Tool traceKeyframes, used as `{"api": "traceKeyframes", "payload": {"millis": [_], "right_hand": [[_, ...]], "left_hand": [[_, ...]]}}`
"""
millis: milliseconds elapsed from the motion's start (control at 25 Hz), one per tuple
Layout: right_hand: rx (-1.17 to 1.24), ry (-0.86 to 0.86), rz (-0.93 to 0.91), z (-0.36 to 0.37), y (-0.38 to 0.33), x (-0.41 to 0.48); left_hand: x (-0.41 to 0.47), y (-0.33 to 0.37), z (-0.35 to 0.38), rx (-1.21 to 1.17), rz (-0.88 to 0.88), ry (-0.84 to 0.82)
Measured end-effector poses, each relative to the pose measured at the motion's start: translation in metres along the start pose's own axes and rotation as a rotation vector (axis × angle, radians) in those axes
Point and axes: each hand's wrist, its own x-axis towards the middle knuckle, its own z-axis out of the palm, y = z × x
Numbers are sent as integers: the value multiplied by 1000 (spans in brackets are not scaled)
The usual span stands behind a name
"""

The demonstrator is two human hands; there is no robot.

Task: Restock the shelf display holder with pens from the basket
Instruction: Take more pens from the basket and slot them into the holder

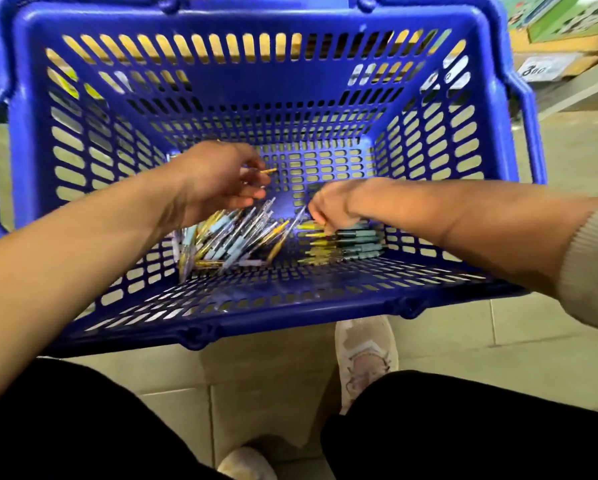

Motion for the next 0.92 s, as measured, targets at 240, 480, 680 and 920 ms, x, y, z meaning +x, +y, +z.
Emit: {"api": "traceKeyframes", "payload": {"millis": [240,480,680,920], "right_hand": [[1128,133,-267,-39,-19,-8],[1426,141,-372,-39,-38,-8],[219,188,11,-4,-12,-6],[-87,103,64,31,-10,-1]], "left_hand": [[6,-18,-6,-4,-14,-12],[8,-16,2,-51,70,64],[1,-16,1,18,21,45],[-1,-11,-1,-37,-6,28]]}}
